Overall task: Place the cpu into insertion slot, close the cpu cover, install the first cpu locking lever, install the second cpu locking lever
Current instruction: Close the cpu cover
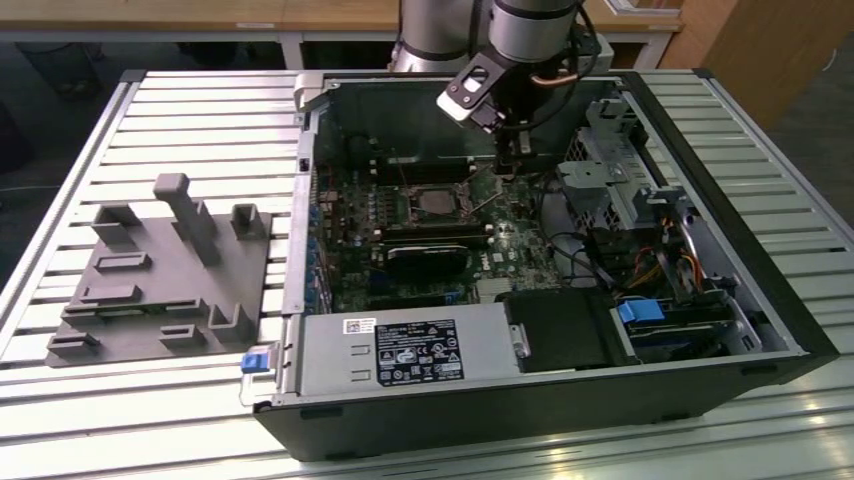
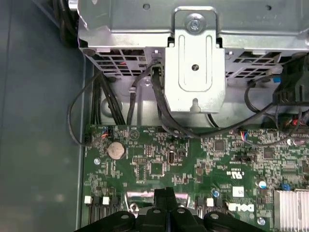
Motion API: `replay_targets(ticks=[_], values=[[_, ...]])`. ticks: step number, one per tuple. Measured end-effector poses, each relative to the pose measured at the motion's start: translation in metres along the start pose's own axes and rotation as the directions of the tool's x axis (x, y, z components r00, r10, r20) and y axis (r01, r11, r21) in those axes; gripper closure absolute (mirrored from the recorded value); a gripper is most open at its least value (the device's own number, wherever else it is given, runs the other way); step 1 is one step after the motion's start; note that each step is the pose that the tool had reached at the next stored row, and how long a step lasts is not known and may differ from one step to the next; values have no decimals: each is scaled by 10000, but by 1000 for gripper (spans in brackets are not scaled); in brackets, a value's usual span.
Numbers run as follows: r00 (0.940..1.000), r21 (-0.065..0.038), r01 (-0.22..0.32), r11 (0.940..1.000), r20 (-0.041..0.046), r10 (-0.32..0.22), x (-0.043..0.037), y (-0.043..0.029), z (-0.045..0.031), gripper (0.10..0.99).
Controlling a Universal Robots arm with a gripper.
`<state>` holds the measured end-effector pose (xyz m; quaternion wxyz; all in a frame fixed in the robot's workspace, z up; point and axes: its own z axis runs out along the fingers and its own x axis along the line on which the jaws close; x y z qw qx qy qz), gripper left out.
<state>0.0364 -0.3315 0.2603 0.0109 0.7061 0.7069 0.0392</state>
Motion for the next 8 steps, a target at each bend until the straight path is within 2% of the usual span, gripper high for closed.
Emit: replay_targets(ticks=[8], values=[[10000, 92, -4, 10000, -1, 4, 25, 93, 46, 980]])
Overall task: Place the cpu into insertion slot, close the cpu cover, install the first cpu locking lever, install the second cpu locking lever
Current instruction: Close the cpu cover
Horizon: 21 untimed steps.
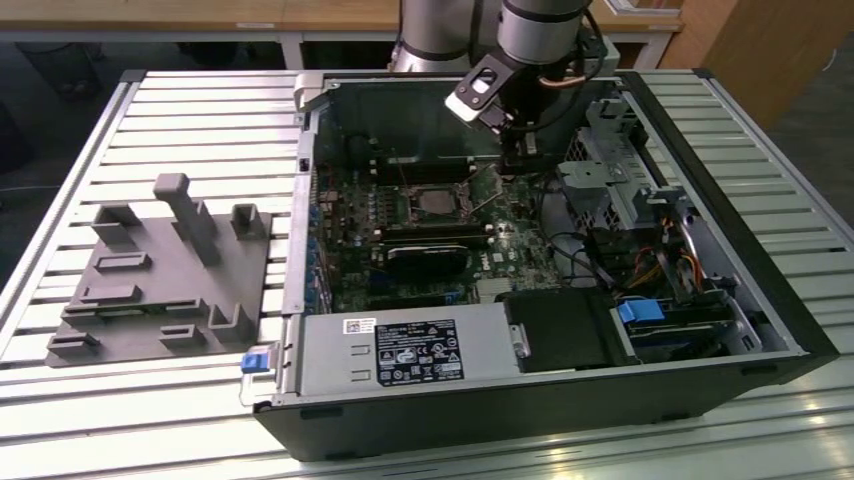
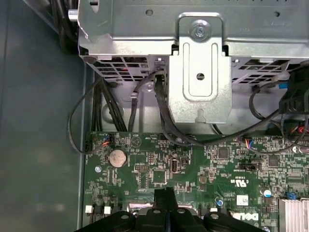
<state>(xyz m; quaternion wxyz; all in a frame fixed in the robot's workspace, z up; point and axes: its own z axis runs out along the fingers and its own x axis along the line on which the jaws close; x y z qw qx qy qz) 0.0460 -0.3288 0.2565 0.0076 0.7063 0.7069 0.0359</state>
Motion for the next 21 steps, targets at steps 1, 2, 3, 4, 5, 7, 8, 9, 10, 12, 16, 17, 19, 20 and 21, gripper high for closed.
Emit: replay_targets(ticks=[1, 2, 3, 4, 5, 7, 8, 9, 10, 12, 16, 17, 19, 20, 21], values=[[10000, 21, -1, 10000, 0, 1, 2, 11, 4, 980], [10000, 33, -1, 10000, 1, 1, 5, 19, 9, 980], [10000, 36, -1, 10000, 2, 1, 9, 27, 15, 980], [10000, 38, -1, 10000, 1, 1, 12, 33, 19, 980], [10000, 38, -1, 10000, 0, 1, 15, 38, 23, 980], [10000, 38, -1, 10000, 0, 1, 26, 47, 28, 980], [10000, 38, -1, 10000, 1, 1, 34, 52, 31, 980], [10000, 38, -1, 10000, 1, 1, 41, 57, 35, 980], [10000, 38, -1, 10000, -1, 1, 45, 62, 41, 980], [10000, 38, -1, 10000, -1, 1, 50, 81, 53, 980], [10000, 39, -1, 10000, 1, 1, 56, 117, 77, 980], [10000, 39, -1, 10000, 0, 1, 57, 121, 83, 980], [10000, 39, -1, 10000, 0, 1, 57, 127, 99, 980], [10000, 39, -1, 10000, 0, 1, 57, 128, 110, 980], [10000, 39, -2, 10000, 0, 2, 57, 128, 120, 980]])
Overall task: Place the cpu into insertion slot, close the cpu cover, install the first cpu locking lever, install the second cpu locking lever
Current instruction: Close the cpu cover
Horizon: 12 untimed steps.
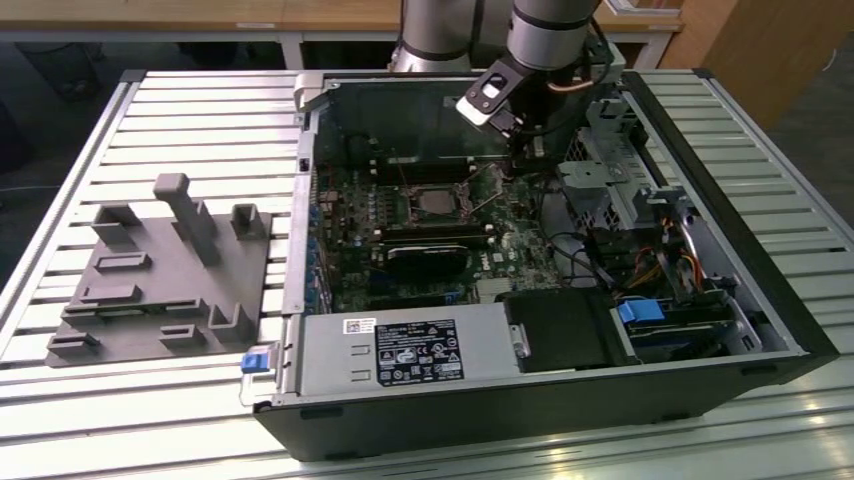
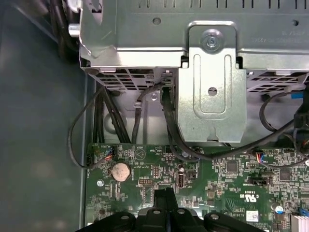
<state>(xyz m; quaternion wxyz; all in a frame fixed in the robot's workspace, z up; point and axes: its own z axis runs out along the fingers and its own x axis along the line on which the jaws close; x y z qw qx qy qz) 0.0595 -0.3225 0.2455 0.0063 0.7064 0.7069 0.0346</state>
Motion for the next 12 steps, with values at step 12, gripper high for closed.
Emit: replay_targets(ticks=[12], values=[[10000, 0, 1, 10000, 1, -1, -1, -137, 29, 980]])
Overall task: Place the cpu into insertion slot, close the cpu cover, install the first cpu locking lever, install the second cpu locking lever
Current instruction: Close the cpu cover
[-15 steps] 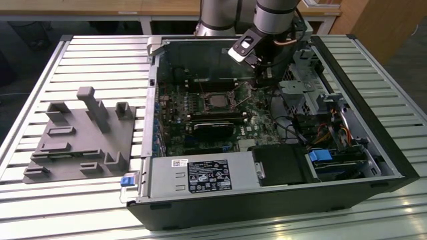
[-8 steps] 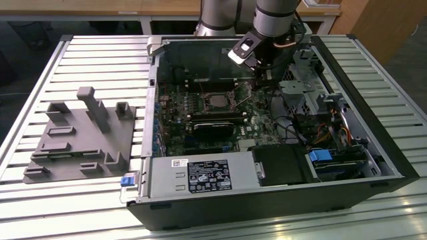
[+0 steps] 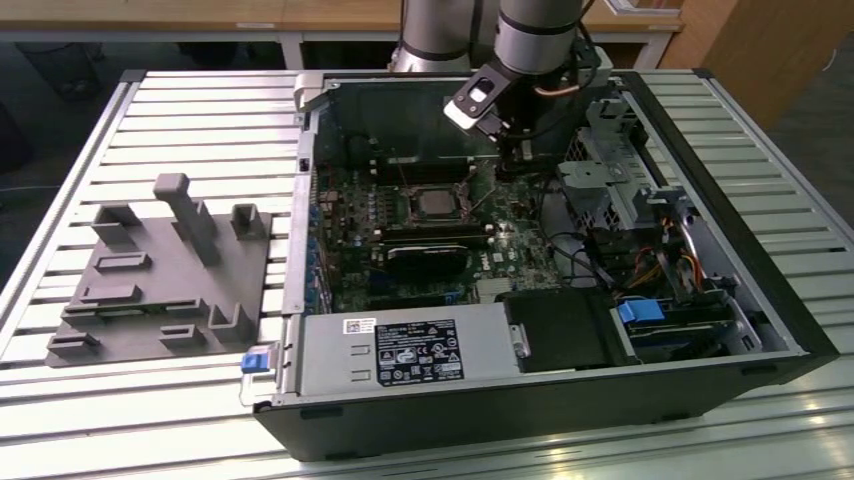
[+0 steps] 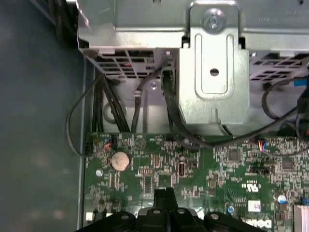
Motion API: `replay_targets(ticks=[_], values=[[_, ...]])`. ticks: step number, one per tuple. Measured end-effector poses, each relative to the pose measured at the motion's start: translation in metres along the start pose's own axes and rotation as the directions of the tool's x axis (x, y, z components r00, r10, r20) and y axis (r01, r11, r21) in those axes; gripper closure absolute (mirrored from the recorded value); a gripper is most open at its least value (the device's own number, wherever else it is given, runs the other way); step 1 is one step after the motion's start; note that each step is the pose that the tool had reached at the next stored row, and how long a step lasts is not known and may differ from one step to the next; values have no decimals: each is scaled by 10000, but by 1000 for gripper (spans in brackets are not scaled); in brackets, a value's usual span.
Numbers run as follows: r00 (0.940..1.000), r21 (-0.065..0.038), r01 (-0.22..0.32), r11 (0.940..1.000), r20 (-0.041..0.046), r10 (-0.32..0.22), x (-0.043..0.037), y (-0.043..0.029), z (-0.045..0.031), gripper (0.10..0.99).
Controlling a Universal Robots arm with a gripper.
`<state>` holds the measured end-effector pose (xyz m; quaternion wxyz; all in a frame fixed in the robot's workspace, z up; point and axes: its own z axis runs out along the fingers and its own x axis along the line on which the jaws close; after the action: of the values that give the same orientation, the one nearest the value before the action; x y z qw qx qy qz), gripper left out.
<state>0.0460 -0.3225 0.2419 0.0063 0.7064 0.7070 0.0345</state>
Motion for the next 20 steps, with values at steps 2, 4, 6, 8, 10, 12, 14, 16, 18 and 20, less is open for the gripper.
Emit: replay_targets(ticks=[2, 4, 6, 8, 10, 12, 14, 16, 18, 20], values=[[10000, 0, -1, 10000, 0, 1, 1, -21, -1, 980], [10000, 0, -1, 10000, -1, 1, 0, -37, -1, 980], [10000, 0, 0, 10000, -1, 0, 0, -41, -2, 980], [10000, 0, -1, 10000, 0, 1, 1, -52, -2, 980], [10000, 0, -1, 10000, 0, 1, 1, -62, -3, 980], [10000, 0, 0, 10000, 0, 0, 1, -71, -4, 980], [10000, 0, 0, 10000, 0, 0, 1, -86, -5, 980], [10000, 0, 0, 10000, 0, 0, 1, -107, -6, 980], [10000, 0, 0, 10000, 0, 0, 1, -136, -7, 980], [10000, 0, 0, 10000, 0, 0, 1, -168, -9, 980]])
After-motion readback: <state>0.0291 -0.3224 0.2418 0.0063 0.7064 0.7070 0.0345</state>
